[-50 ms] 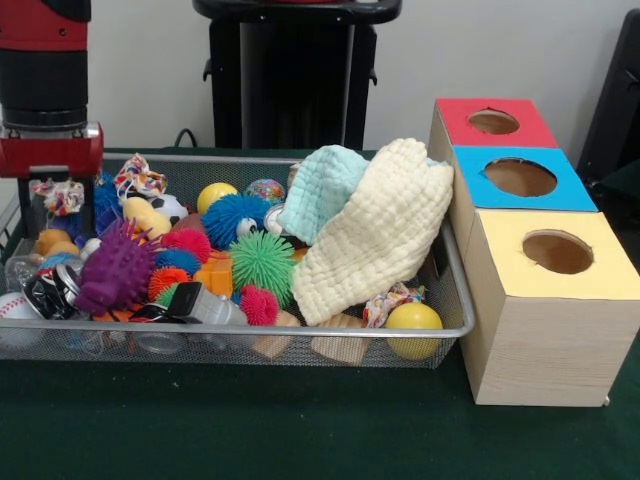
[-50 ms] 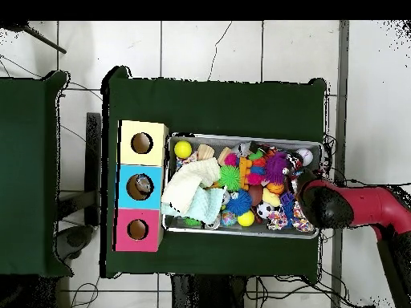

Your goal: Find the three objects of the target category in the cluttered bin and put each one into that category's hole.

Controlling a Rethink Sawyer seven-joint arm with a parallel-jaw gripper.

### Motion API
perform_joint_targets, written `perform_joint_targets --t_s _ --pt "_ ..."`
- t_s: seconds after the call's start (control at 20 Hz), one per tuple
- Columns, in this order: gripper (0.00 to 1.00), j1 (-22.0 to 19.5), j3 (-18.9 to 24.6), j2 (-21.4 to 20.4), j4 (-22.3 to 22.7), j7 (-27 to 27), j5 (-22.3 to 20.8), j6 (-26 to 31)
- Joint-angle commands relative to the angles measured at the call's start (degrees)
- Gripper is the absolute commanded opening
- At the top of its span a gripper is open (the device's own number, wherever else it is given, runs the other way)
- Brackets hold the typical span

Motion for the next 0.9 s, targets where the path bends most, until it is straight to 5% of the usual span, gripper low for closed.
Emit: perform_joint_targets --t_s 0.05,0.9 --pt "1.0 0.0 -3.4 3.9 -3.3 -13.5 -6.4 0.0" --pt "1.0 -1.5 -3.2 7.9 -5.9 -15.0 -10.2 -1.9"
